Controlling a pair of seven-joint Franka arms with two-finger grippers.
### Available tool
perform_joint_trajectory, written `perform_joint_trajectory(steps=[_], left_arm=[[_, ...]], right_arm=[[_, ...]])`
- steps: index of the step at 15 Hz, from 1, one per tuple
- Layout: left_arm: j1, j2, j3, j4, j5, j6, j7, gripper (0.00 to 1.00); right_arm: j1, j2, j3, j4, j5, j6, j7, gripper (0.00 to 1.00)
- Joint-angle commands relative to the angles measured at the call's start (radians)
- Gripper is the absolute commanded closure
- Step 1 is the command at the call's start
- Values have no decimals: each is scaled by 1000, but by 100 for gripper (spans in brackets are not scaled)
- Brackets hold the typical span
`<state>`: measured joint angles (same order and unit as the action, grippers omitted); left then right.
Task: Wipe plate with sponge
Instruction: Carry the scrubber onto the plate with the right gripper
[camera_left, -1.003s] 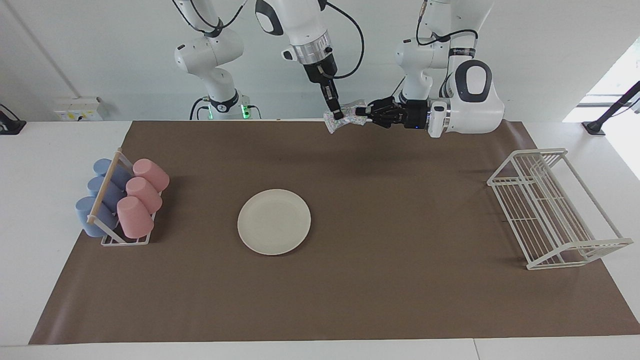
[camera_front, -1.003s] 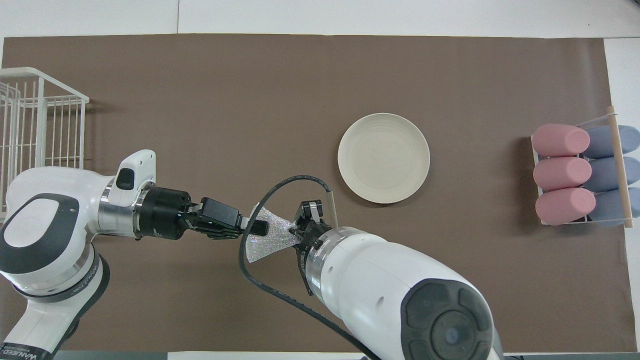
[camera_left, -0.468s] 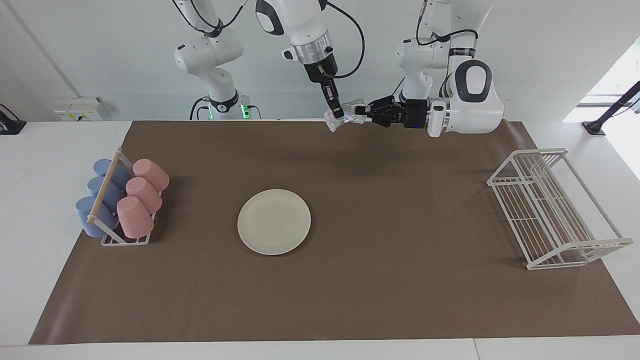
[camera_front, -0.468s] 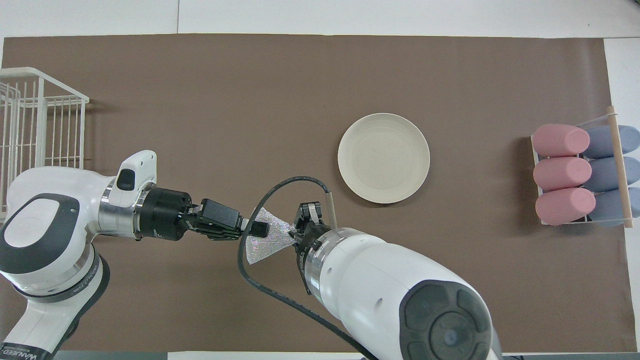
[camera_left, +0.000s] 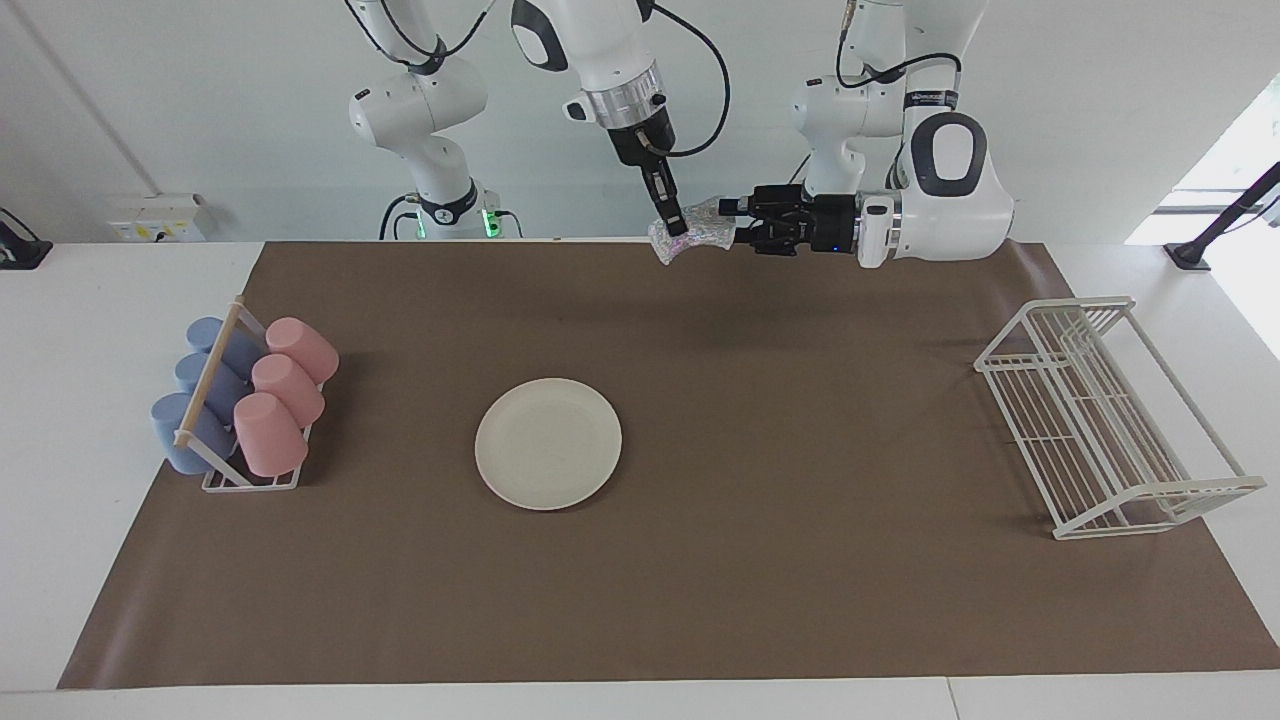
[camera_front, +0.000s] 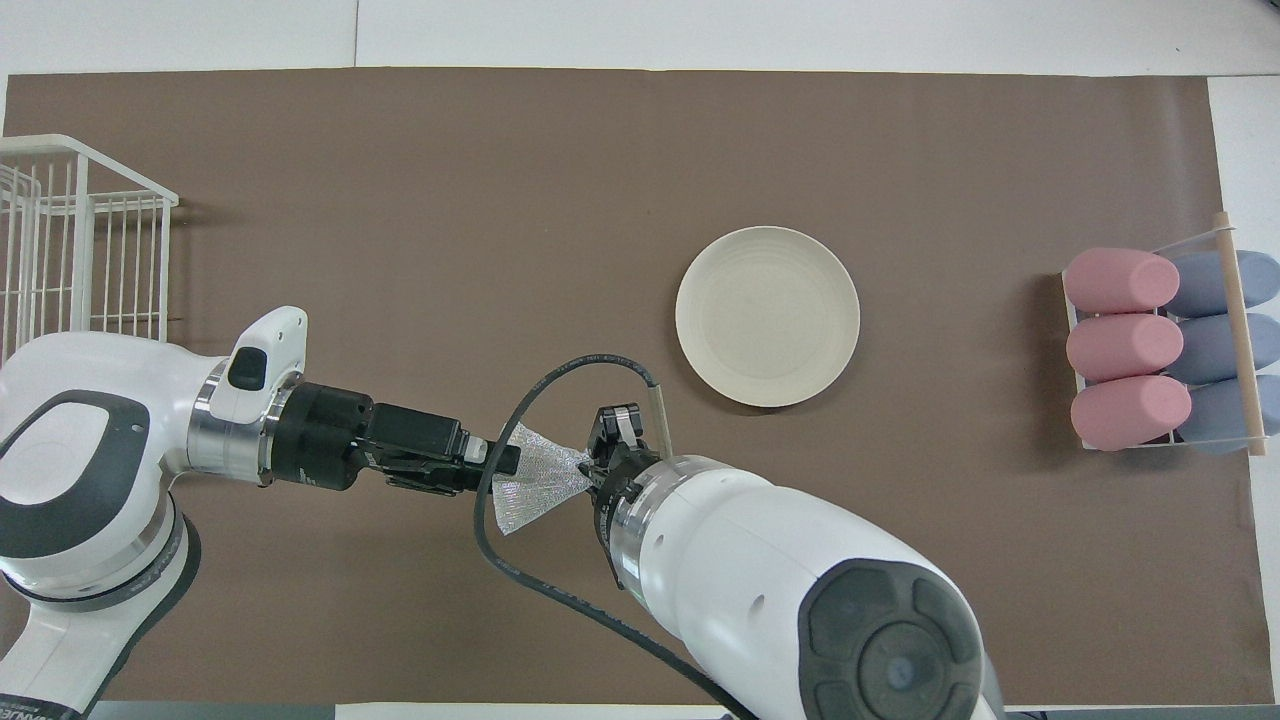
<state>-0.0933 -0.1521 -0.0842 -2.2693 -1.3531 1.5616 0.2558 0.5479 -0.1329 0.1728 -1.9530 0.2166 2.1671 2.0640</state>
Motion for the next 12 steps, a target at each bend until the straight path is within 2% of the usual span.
perform_joint_trajectory(steps=[1, 4, 8, 11, 12], left_arm=[[35, -24, 4, 20, 113, 6, -39, 0], [61, -24, 6, 42, 244, 44, -53, 0], [61, -20, 6, 45, 448, 132, -59, 0], [67, -18, 4, 50, 621, 152, -56, 0], [67, -18, 4, 51, 678, 155, -56, 0]], right_arm=[[-67, 24, 1, -43, 21, 26, -198, 100], [-117, 114, 1, -47, 17, 106, -327, 100], [-232, 240, 1, -67, 17, 204, -606, 100], [-287, 266, 1, -206, 17, 377, -723, 100], [-290, 289, 1, -217, 17, 393, -742, 100]])
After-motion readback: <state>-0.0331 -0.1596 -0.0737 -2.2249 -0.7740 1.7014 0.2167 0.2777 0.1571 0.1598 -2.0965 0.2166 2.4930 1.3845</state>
